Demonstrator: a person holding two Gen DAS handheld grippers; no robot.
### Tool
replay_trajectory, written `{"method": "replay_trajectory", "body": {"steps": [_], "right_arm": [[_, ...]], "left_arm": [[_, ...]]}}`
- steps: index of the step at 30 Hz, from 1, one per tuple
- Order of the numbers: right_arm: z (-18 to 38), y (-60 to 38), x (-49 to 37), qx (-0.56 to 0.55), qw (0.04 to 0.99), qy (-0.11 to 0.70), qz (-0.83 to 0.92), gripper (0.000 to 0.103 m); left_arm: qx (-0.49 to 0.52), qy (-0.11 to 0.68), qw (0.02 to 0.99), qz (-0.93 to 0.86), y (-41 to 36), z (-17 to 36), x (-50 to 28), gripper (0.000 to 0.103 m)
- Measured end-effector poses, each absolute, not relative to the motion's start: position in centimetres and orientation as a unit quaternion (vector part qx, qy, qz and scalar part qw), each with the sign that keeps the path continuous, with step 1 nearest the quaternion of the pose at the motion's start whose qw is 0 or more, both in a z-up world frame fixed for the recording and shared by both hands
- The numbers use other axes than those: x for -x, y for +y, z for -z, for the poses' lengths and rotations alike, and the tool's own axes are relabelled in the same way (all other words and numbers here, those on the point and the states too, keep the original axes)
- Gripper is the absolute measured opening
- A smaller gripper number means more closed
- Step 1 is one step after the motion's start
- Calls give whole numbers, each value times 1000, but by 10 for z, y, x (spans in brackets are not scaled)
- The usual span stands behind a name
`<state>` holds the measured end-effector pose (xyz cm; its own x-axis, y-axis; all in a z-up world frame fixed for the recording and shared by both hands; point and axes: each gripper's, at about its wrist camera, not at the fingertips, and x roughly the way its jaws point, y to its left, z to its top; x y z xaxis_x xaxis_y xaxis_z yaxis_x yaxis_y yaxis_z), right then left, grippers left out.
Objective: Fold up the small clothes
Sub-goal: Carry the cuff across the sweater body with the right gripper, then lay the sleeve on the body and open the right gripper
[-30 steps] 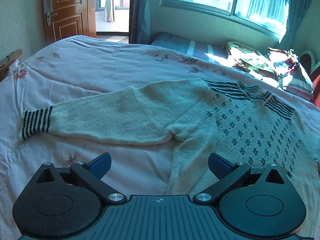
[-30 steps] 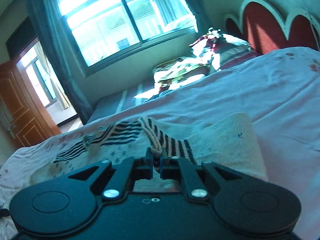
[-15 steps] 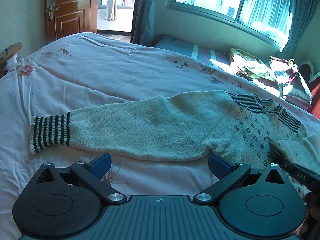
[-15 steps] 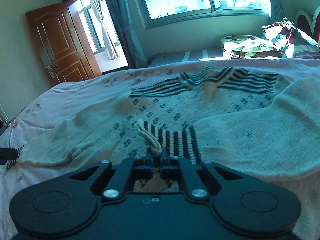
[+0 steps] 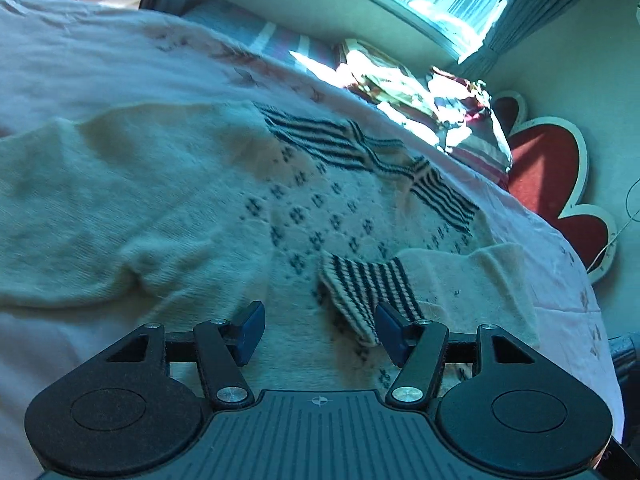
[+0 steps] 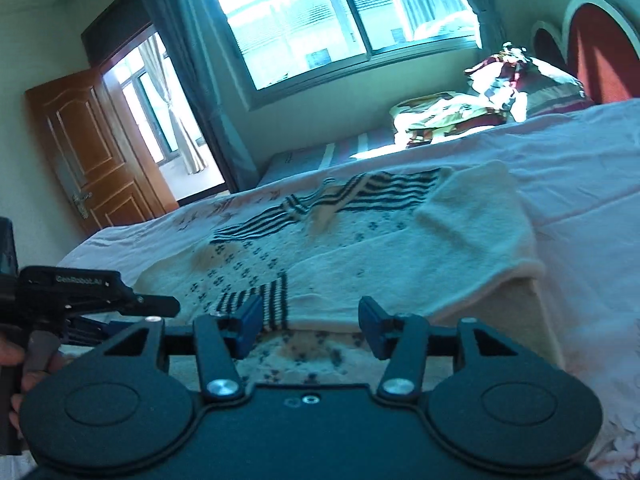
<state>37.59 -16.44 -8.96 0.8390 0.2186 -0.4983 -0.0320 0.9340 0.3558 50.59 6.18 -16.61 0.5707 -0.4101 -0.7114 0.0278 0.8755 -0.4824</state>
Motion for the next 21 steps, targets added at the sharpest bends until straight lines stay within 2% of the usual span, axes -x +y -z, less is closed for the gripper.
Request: {"method": "replay_trajectory", "body": {"steps": [5, 6, 7, 11, 15, 21], "right_arm": [[96, -218, -365, -254, 927, 277, -20, 52], [99, -229, -364, -279, 920, 276, -11, 53], [102, -238, -364, -301, 913, 274, -7, 53], [115, -270, -364, -387, 885, 258, 12, 53], [135, -288, -373, -467, 850, 246, 7, 53], [158, -296, -395, -506, 827, 246, 15, 52]], "left_arm": [[191, 446, 864, 137, 29, 175, -530, 60], [183, 442, 867, 139, 26, 173, -533, 13], [176, 445, 867, 139, 26, 172, -537, 2], [167, 410, 888, 121, 41, 155, -532, 2], [162, 424, 886, 100, 63, 162, -535, 2], [178, 440, 875, 91, 73, 179, -533, 2]]}}
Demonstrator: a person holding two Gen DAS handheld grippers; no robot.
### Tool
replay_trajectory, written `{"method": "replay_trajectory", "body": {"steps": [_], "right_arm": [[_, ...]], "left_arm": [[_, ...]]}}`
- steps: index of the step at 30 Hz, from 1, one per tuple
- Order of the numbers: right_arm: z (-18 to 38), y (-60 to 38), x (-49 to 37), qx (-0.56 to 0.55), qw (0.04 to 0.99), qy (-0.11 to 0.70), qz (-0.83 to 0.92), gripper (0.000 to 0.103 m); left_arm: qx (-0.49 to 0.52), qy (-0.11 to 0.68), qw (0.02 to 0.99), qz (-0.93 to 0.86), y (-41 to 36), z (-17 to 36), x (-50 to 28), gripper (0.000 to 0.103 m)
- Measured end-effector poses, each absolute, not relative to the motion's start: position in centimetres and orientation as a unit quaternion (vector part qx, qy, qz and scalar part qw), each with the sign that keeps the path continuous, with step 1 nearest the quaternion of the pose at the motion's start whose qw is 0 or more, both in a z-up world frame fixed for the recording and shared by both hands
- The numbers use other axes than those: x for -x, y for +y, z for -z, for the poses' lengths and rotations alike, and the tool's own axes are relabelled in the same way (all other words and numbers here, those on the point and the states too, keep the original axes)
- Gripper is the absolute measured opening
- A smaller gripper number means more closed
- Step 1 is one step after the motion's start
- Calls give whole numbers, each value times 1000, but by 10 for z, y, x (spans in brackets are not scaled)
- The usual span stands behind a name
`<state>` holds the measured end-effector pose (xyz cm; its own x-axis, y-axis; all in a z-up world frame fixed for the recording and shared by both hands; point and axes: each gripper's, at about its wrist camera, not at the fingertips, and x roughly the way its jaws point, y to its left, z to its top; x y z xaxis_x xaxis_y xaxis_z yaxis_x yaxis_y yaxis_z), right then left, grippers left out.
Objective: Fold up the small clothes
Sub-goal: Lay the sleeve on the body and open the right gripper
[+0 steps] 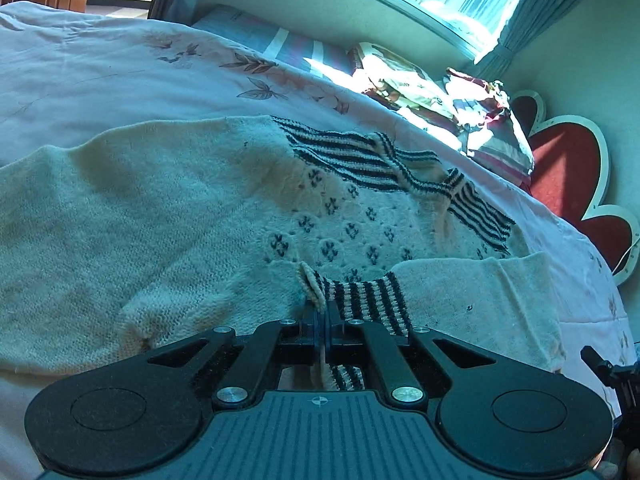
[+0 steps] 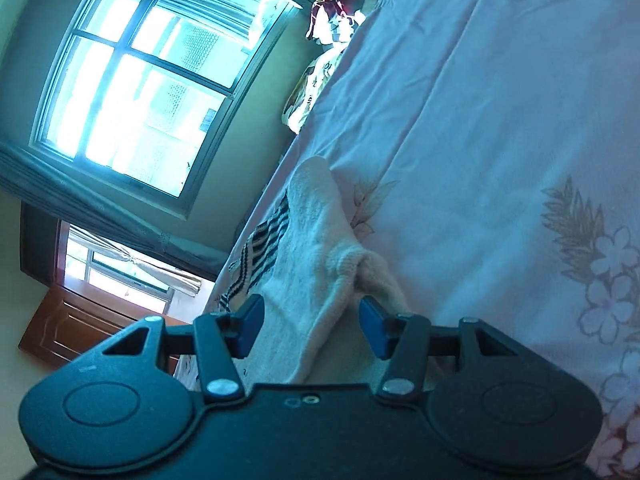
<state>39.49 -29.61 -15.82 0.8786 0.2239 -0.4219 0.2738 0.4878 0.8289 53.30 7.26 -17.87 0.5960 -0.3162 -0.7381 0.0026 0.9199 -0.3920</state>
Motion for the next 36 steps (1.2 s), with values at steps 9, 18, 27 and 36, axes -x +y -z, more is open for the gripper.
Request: {"method": "replay_trajectory", "body": {"steps": [9, 18, 27, 36], "right_arm": [[136, -300, -403, -415, 867, 277, 5, 41], [150, -325, -459, -345, 880, 321, -60, 37], [142, -307, -457, -271, 903, 331, -25, 8], [119, -322, -435, -264, 922, 284, -10, 13]], "left_arm": [[170, 441, 876, 90, 69, 183, -533, 2], [165, 435, 881, 84, 66, 182, -530, 2], [66, 406, 910, 55, 45, 175, -522, 2], [45, 348, 936, -4, 55, 151, -502, 55]]}}
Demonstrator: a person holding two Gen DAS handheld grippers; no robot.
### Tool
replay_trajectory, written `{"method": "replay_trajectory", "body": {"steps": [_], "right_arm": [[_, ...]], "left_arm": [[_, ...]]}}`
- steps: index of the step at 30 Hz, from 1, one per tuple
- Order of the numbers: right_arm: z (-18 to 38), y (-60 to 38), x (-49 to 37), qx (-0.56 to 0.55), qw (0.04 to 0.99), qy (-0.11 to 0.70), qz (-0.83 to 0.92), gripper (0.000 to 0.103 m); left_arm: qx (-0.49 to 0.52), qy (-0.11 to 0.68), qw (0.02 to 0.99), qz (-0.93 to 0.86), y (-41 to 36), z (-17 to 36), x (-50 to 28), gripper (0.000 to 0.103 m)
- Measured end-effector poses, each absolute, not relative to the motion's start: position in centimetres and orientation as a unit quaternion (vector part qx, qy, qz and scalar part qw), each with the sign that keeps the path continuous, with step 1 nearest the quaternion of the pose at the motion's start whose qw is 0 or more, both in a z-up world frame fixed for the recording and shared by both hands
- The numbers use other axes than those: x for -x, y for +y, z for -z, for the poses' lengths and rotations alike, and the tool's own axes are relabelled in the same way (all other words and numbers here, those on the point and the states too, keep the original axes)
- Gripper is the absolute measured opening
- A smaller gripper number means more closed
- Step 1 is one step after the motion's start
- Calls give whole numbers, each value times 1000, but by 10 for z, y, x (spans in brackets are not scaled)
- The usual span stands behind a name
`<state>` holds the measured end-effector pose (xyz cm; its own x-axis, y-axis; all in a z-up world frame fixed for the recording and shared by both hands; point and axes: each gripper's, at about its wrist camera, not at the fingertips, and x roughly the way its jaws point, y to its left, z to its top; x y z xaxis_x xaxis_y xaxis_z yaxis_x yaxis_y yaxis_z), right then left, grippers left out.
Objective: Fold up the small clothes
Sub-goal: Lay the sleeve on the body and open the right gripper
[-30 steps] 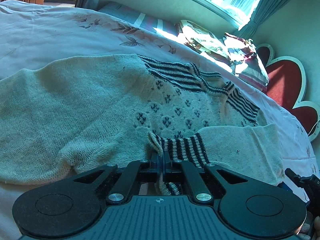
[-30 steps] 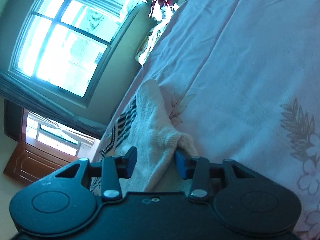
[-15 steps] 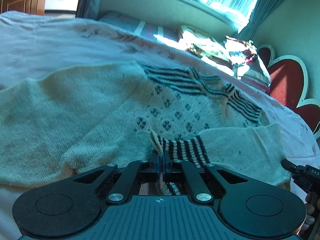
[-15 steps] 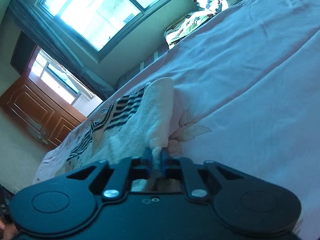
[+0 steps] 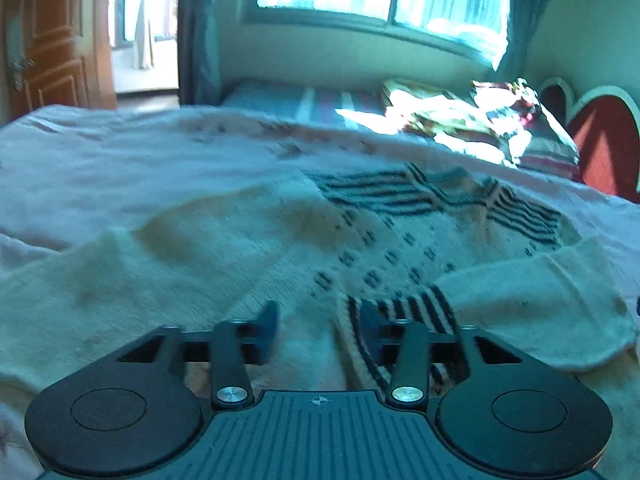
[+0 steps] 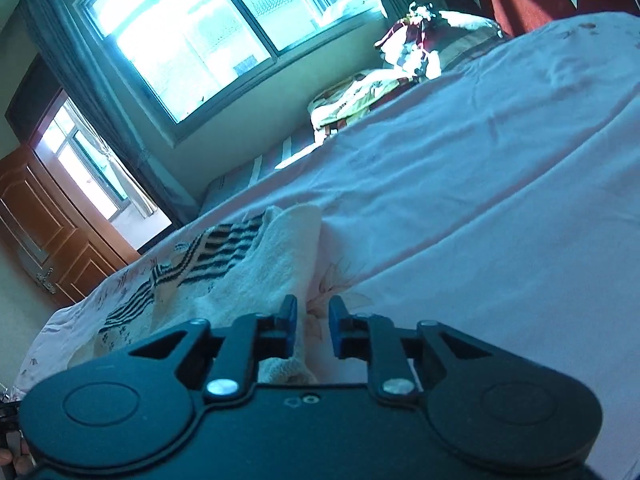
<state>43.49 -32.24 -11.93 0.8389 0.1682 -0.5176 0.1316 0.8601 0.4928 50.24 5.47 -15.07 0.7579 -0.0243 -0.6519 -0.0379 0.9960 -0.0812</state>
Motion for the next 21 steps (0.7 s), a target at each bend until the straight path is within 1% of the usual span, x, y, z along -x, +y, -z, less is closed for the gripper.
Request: {"method": "replay_trajectory", "body": {"steps": [1, 3, 6, 7, 8, 9, 11, 12, 13, 15, 18, 21], "right_arm": [[113, -321, -437, -249, 927, 279, -18, 13], [108, -315, -446, -217, 934, 282, -38, 14], [114, -297, -463, -182, 933, 303, -72, 13], [121, -291, -469, -163, 931, 320, -64, 8], [129, -289, -475, -150, 927, 340, -49, 5], [135, -292, -476, -152, 927, 342, -43, 0], [133, -300, -476, -181, 921, 343, -47, 1], [127, -301, -476, -180, 925, 330, -48, 13], [121, -302, -475, -172, 935, 308, -43, 29], [115, -311, -484, -183, 940, 287, -31, 31], [124, -341, -514, -258, 918, 301, -11, 32], [146, -362, -538, -336, 884, 321, -41, 33]], "left_arm": [[52, 334, 941, 1, 56, 142, -500, 55], [58, 330, 942, 26, 50, 136, -504, 55], [22, 350, 935, 57, 22, 148, -517, 55], [12, 362, 930, 52, 18, 157, -521, 55], [4, 392, 919, 41, 14, 170, -527, 55], [4, 398, 916, 44, 15, 179, -527, 58], [11, 389, 920, 46, 20, 176, -521, 59], [16, 388, 921, 43, 22, 173, -520, 59], [20, 378, 925, 41, 24, 169, -518, 59], [26, 371, 927, 41, 26, 167, -518, 59], [29, 384, 922, 35, 27, 173, -525, 59], [25, 384, 922, 34, 23, 178, -529, 59]]}}
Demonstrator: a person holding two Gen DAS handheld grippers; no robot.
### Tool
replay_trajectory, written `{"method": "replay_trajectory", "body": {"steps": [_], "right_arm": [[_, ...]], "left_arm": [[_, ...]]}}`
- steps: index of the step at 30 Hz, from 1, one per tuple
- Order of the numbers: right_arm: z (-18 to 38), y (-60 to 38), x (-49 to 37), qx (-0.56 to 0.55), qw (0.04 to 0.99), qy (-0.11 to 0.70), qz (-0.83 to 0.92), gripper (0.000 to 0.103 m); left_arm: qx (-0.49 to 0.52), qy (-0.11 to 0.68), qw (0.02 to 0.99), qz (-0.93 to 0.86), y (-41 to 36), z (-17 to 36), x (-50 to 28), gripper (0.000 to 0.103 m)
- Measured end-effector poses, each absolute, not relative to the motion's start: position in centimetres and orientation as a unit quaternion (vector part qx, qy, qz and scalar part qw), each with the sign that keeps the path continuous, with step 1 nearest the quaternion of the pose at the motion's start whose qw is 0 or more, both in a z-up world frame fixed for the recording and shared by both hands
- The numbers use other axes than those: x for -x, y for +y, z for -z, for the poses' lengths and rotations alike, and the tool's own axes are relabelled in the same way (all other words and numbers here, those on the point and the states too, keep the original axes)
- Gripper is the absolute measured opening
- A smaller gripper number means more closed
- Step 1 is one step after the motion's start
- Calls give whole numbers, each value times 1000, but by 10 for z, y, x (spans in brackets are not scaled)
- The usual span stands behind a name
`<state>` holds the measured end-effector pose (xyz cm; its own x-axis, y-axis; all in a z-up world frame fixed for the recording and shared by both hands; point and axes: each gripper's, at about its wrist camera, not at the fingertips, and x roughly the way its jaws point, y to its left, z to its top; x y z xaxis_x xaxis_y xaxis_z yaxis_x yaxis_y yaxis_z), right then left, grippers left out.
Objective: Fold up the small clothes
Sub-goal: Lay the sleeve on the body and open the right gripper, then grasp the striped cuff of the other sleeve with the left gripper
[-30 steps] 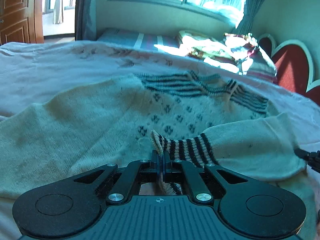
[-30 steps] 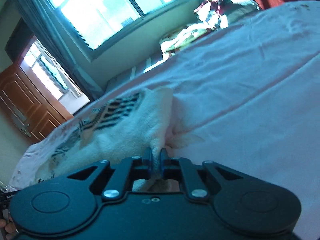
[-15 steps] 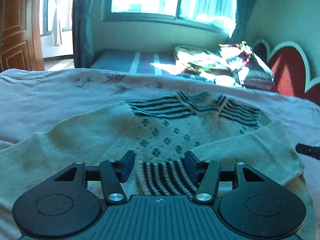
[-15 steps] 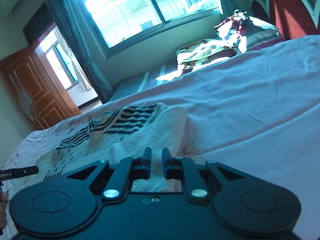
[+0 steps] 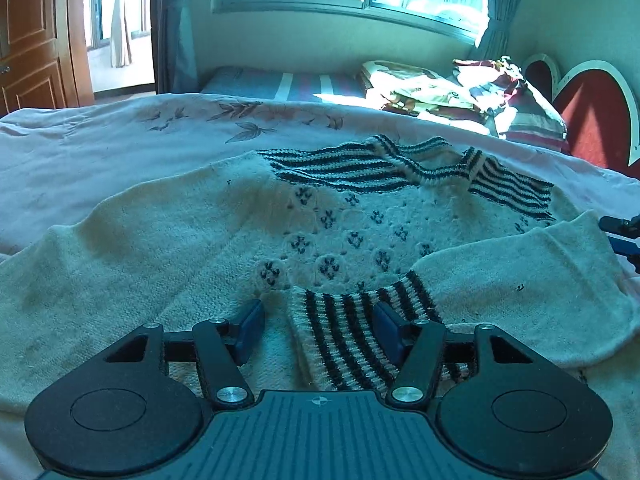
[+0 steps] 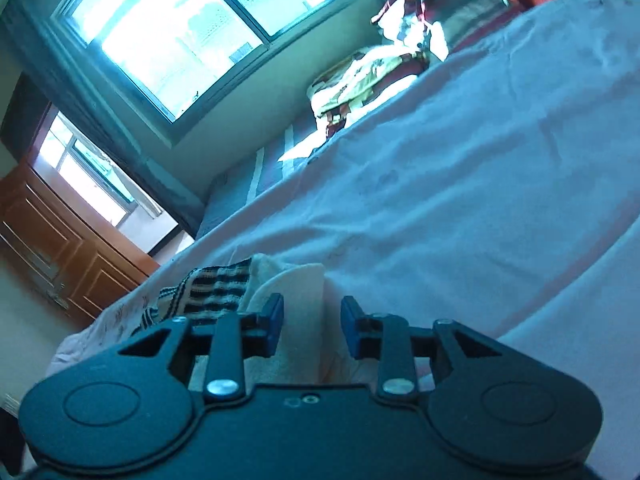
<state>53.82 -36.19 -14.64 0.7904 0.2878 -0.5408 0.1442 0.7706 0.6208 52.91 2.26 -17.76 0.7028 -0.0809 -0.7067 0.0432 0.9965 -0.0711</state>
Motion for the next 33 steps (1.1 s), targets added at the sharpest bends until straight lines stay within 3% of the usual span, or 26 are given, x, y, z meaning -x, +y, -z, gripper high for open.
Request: {"method": "replay_trajectory", "body": {"steps": [2, 4, 7, 9, 12, 14, 15, 19, 23, 25, 31, 33], "right_arm": [[159, -367, -546, -366, 869, 326, -70, 32], [160, -366, -547, -360, 871, 325, -80, 10], [136, -344, -534, -250, 923, 287, -55, 10], [144, -333, -543, -193, 926, 324, -28, 9], [146, -338, -544, -201, 924, 324, -32, 9], [138, -339, -540, -197, 926, 322, -24, 27], [132, -340, -534, -191, 932, 309, -12, 30], [111, -335, -523, -159, 945, 282, -44, 22], [132, -317, -540, -100, 936, 335, -39, 20], [139, -320, -541, -106, 935, 338, -30, 21], [109, -313, -491, -108, 947, 295, -68, 20], [115, -303, -478, -93, 943, 306, -94, 19]], "left_arm": [[22, 381, 924, 32, 21, 179, -529, 59], [21, 380, 924, 31, 20, 180, -530, 60], [15, 380, 924, 29, 19, 180, -530, 60], [11, 379, 925, 27, 17, 181, -529, 61], [10, 381, 924, 28, 18, 180, -530, 61], [4, 383, 923, 26, 18, 176, -530, 61], [5, 374, 927, 15, 19, 169, -527, 61], [18, 318, 948, 24, 14, 148, -516, 61], [-17, 369, 928, 56, -13, 170, -529, 61], [-32, 369, 927, 55, -15, 182, -529, 74], [-14, 366, 929, 57, -6, 173, -513, 74], [-37, 359, 931, 48, -10, 180, -509, 85]]}}
